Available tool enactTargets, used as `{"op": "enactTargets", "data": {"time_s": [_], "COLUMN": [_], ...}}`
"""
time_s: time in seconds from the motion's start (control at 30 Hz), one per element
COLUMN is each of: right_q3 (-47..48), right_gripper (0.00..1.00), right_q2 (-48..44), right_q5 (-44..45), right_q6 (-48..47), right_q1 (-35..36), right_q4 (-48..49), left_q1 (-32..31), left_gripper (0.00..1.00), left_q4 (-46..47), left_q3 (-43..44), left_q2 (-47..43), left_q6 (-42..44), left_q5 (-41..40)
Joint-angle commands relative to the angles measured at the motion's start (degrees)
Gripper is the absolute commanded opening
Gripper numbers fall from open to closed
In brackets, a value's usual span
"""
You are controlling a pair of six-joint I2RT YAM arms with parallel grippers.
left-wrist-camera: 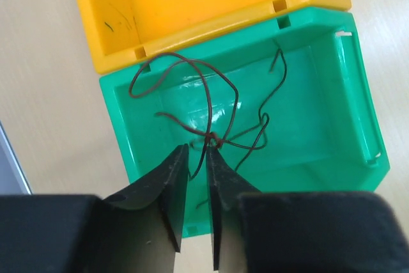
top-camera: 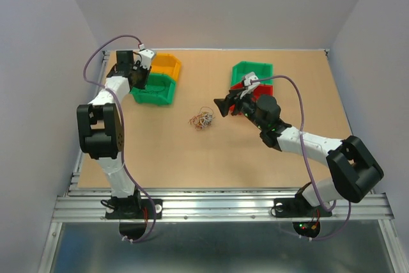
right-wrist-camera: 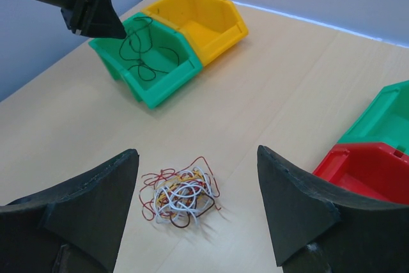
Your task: Untangle the cables
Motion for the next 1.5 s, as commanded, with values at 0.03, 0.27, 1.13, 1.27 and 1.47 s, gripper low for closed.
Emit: {"op": "enactTargets", "data": {"time_s": [0.03,0.27,1.13,1.27,1.47], "right_q3": [-0.1,7.6,26.8,24.9,17.3], "right_gripper": [0.8,0.82,0.34,0.01,0.01], "right_q2": [0.3,4.4,26.9,23.6,13.2], "right_q5": [-1.4,-9.1,-23.1,-25.0,-30.1], "right_q6": [0.4,-1.7,-11.3,-13.0,-13.5], "right_q1": [-0.5,-0.5,-0.6,-0.6,-0.6], "right_q4": [2.8,-11.0,-32.1,-32.9,-29.5], "left_q1": [0.1,0.1,-20.6,-20.9,-20.9], "left_gripper": [0.38,0.51,0.75,0.75,0.76], "left_q4": [0.4,0.4,16.3,16.4,19.8], "left_q3": [-2.7,-6.6,-29.5,-29.7,-31.4], "left_q2": [-7.2,-14.7,-23.8,-22.2,-22.2], "left_q6": [3.6,4.3,-3.0,-1.8,-0.7], "left_q5": [0.1,3.1,14.8,17.4,21.2]}}
